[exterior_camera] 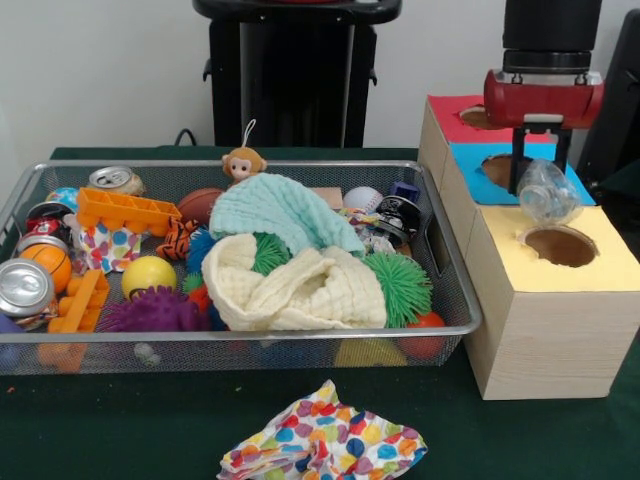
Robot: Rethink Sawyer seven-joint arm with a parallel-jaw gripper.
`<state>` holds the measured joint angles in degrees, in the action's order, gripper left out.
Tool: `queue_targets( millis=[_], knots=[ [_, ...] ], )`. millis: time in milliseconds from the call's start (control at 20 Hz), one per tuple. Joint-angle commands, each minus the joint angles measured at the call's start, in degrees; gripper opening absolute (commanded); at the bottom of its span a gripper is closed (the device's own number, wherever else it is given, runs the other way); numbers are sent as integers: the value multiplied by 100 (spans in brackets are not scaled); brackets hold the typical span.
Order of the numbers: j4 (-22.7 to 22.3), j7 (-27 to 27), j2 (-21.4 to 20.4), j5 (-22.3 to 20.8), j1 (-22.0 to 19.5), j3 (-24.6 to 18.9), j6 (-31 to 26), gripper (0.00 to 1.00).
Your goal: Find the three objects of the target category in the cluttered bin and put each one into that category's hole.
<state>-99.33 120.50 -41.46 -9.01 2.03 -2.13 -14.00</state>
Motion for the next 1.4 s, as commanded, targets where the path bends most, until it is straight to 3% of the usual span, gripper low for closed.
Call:
queue_targets(
  millis=[50,450,650,900,1050,1400],
  knots=[
    [-842,35,-34,-339,-194,-132,-607,0],
    [-910,-15,-264,-328,-131,-121,-779,0],
    [-735,-65,-419,-319,-114,41,-1046,0],
    [-130,-503,-554,-325,-717,43,-1533,0],
    [222,-857,-440,-329,-1128,-210,-1899,0],
    [224,-755,-548,-566,-1115,-365,-2062,0]
  ],
)
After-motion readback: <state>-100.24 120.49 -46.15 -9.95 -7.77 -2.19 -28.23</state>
